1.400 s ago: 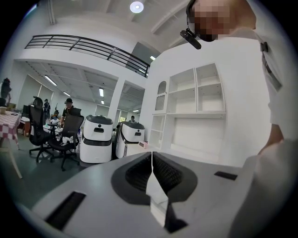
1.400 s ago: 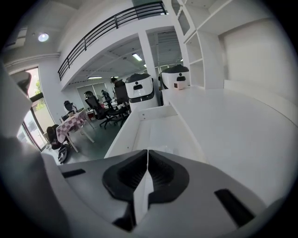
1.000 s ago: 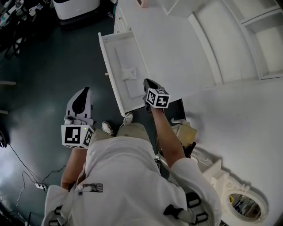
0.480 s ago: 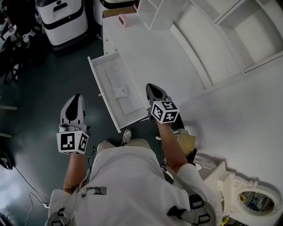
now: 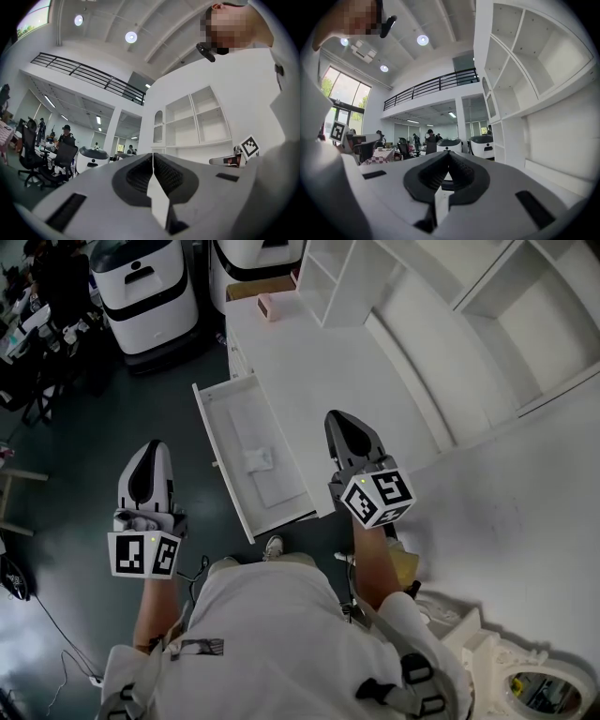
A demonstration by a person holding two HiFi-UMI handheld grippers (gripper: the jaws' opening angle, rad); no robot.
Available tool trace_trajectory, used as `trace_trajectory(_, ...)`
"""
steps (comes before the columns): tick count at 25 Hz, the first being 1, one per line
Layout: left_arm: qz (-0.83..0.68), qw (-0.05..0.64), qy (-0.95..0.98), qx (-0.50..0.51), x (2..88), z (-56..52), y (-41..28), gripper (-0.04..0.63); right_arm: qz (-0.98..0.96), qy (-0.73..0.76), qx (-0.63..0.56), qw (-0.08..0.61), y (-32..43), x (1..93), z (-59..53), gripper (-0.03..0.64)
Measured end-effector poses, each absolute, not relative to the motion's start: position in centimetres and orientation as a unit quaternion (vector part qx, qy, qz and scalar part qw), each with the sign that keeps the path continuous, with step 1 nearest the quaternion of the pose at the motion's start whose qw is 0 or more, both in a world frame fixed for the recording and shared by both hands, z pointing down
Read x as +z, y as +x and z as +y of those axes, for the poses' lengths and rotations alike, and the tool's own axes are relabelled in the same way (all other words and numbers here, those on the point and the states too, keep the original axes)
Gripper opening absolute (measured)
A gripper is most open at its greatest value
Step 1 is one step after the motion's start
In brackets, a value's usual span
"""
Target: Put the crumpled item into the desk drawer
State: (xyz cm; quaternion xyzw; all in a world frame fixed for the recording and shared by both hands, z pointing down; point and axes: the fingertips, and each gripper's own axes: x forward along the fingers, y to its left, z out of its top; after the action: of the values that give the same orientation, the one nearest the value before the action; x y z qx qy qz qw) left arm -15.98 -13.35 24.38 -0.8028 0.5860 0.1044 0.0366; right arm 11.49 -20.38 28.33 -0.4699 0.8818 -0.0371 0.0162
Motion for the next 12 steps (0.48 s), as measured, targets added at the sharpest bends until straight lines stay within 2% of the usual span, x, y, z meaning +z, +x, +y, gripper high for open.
trace_trajectory(7,0.596,0.059,-0.794,0.103,22.1,-12.9,-16.5,0.021,0.875,-0.482,0.008,0.038,14.2,24.6,-19.4,0.009)
trace_trajectory(12,0.614,0.065,-0.779,0.107,21.8,-11.9,-17.2,0.021,0.874,-0.482,-0.017,0.053,15.4,25.1,-18.1,0.009)
